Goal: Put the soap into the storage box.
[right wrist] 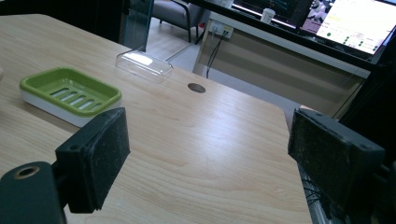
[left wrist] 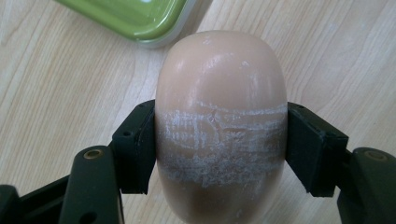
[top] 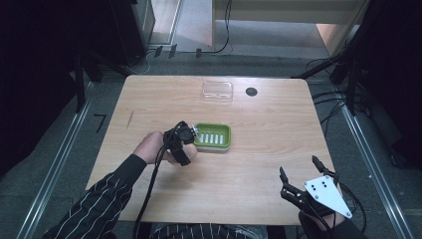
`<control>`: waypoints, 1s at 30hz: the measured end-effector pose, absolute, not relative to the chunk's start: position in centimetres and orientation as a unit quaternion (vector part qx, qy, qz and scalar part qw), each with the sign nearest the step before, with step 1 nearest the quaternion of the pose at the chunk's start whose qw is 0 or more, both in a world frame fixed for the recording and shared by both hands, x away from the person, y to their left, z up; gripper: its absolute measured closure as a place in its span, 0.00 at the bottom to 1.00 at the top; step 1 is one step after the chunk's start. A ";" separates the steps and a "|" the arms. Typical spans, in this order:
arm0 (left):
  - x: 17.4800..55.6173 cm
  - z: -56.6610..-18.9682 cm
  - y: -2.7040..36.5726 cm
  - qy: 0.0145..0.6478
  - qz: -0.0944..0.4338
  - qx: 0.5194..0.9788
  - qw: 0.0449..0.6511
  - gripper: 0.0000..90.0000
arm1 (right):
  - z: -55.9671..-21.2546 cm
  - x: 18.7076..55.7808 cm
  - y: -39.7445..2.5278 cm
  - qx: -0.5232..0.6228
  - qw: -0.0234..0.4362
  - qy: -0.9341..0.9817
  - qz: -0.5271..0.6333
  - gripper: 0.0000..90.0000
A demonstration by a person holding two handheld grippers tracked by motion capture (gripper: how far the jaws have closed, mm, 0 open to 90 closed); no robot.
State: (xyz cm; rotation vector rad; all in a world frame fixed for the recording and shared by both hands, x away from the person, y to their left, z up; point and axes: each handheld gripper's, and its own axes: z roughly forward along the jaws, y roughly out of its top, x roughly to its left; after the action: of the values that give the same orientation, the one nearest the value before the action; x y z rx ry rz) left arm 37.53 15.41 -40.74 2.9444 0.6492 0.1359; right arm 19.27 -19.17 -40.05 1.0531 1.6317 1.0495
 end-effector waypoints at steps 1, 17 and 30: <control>37.5 -40.7 15.4 0.215 0.045 0.974 0.062 0.37 | -40.1 19.3 -19.2 0.426 0.450 0.660 0.425 0.15; 38.3 -39.6 14.7 0.190 0.042 0.979 0.066 0.37 | -40.2 19.4 -19.4 0.427 0.451 0.661 0.421 0.15; 38.7 -39.9 14.3 0.180 0.037 0.981 0.061 0.37 | -40.2 19.3 -19.6 0.429 0.450 0.659 0.423 0.15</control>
State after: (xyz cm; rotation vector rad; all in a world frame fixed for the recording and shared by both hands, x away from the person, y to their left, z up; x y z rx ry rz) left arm 38.69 14.25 -39.86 2.9683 0.5440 0.1123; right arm 19.27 -19.56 -40.19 1.0600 1.6294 1.0464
